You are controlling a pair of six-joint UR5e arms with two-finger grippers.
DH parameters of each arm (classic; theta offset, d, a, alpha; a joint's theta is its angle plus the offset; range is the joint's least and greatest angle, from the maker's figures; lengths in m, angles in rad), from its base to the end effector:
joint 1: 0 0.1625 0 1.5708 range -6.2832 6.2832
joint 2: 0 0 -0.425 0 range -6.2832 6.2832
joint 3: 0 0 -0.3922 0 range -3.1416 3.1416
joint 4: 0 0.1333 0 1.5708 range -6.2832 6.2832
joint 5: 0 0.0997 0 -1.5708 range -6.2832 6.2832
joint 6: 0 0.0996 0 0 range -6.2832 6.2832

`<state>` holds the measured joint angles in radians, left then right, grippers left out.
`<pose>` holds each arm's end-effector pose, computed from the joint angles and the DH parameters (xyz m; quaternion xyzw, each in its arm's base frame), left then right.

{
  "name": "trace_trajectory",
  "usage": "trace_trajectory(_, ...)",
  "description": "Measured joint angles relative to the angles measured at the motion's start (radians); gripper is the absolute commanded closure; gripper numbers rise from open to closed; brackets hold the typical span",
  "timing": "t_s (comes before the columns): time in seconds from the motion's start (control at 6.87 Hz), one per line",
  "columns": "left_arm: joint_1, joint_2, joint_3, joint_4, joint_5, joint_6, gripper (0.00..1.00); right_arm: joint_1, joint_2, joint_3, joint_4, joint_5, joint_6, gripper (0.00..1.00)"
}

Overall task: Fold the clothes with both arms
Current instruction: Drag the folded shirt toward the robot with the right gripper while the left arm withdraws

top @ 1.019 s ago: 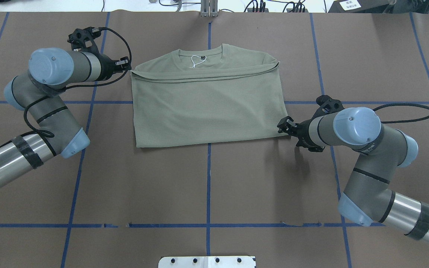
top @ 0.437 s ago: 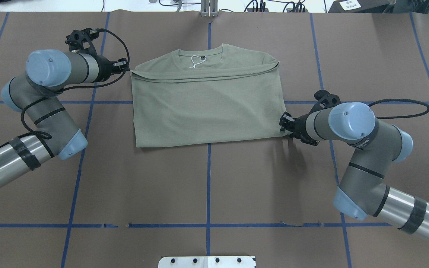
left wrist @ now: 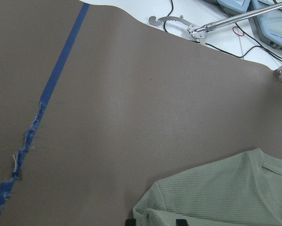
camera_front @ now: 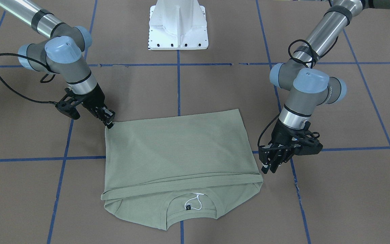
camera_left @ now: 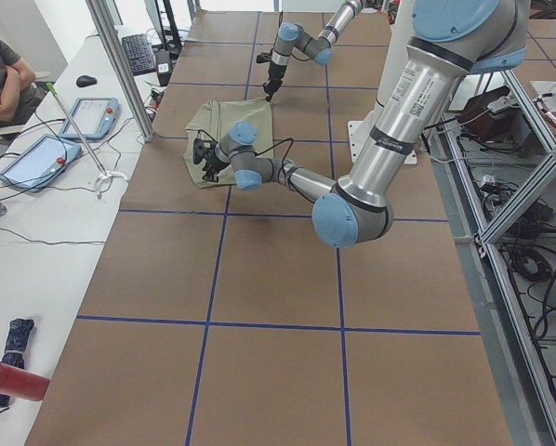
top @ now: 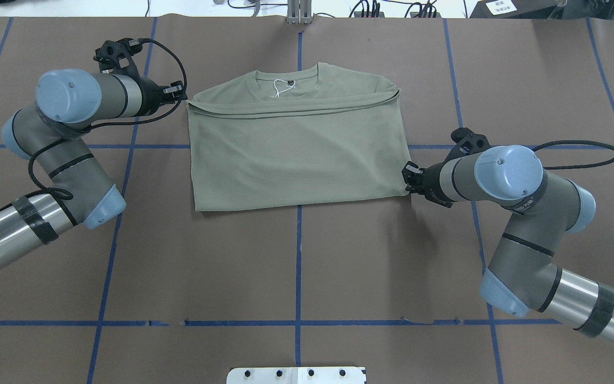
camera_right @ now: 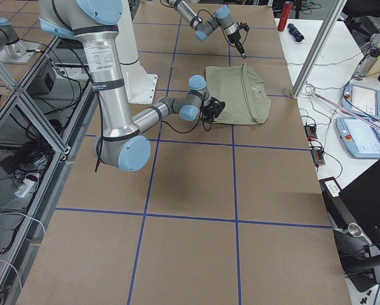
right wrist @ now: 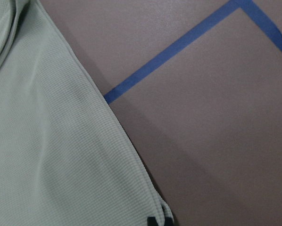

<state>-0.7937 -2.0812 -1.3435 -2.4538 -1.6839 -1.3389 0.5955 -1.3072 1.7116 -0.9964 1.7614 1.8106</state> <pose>0.4139 -0.5949 0.3711 0.2286 0.5021 -0.2011 0.8094 -0.4392 -0.4358 0.3903 0.0001 -0.4754 0.3155 0.8212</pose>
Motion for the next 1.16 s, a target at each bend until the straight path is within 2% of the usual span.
trace_trajectory(0.15, 0.004, 0.015, -0.04, 0.003, -0.004, -0.003, 0.57, -0.008, -0.036, 0.06, -0.006, 0.019, 0.001, 1.0)
trace_trajectory(0.29, 0.008, 0.041, -0.093, 0.006, -0.029, -0.014, 0.44, -0.041, -0.113, 0.154, -0.01, 0.069, 0.004, 1.0)
trace_trajectory(0.44, 0.009, 0.073, -0.153, 0.007, -0.09, -0.041, 0.38, -0.108, -0.206, 0.251, -0.011, 0.128, 0.021, 1.0)
trace_trajectory(0.58, 0.019, 0.104, -0.22, 0.007, -0.158, -0.068, 0.38, -0.198, -0.291, 0.333, -0.01, 0.163, 0.054, 1.0)
trace_trajectory(0.73, 0.05, 0.136, -0.291, 0.008, -0.202, -0.103, 0.37, -0.302, -0.351, 0.384, -0.009, 0.185, 0.082, 0.93)
trace_trajectory(0.87, 0.096, 0.158, -0.347, 0.008, -0.218, -0.164, 0.36, -0.405, -0.38, 0.409, -0.008, 0.203, 0.096, 0.21)
trace_trajectory(1.02, 0.138, 0.168, -0.382, 0.009, -0.219, -0.228, 0.35, -0.508, -0.397, 0.424, -0.008, 0.218, 0.106, 0.0)
trace_trajectory(1.16, 0.165, 0.172, -0.401, 0.009, -0.219, -0.278, 0.35, -0.589, -0.41, 0.432, -0.008, 0.219, 0.132, 0.0)
